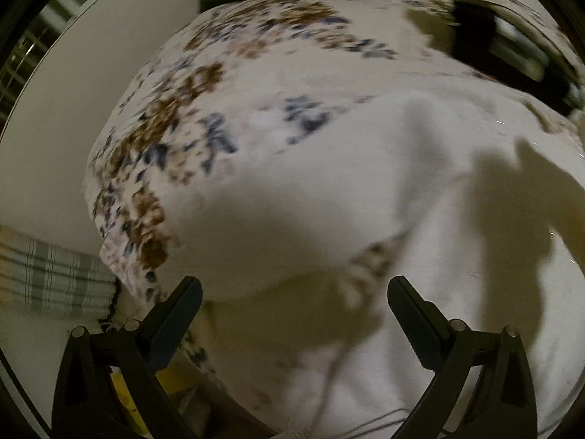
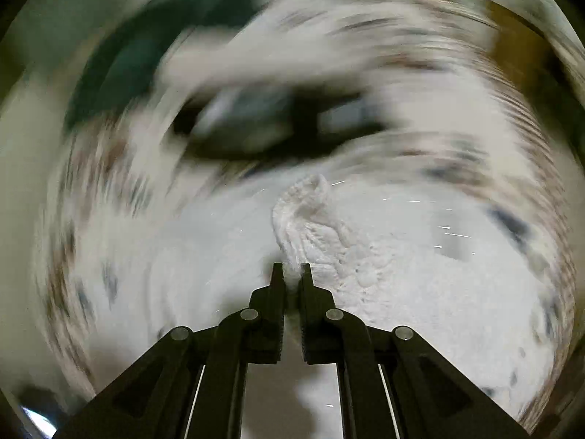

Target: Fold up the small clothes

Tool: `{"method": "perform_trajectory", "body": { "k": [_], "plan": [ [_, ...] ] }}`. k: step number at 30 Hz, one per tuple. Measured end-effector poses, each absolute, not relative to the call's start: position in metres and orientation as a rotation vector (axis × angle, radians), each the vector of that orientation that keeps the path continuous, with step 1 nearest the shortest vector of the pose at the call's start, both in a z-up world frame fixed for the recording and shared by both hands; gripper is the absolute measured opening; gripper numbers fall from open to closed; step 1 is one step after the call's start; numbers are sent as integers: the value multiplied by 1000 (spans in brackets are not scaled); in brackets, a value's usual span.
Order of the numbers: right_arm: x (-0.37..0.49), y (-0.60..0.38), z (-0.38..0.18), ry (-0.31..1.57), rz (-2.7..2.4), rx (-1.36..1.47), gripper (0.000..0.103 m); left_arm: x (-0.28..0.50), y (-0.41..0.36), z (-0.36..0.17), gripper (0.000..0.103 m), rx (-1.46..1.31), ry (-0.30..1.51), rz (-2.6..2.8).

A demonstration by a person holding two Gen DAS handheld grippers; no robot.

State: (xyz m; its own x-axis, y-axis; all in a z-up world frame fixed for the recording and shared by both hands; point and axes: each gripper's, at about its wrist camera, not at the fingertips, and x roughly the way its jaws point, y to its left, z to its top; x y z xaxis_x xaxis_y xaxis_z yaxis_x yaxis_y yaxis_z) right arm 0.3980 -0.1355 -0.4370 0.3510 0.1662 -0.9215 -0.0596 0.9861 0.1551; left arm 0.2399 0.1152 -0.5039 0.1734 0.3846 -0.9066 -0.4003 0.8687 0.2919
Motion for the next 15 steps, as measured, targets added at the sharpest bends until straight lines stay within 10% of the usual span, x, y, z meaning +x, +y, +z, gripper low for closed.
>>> {"method": "perform_trajectory", "body": {
  "k": [12, 13, 15],
  "plan": [
    [410, 52, -550, 1424, 269, -111, 10, 213, 221, -521, 103, -142, 1306, 665],
    [412, 43, -548, 1440, 272, -82, 14, 206, 230, -520, 103, -176, 1306, 664],
    [410, 21, -545, 1461, 296, 36, 54, 188, 250, -521, 103, -265, 1316, 665]
  ]
}}
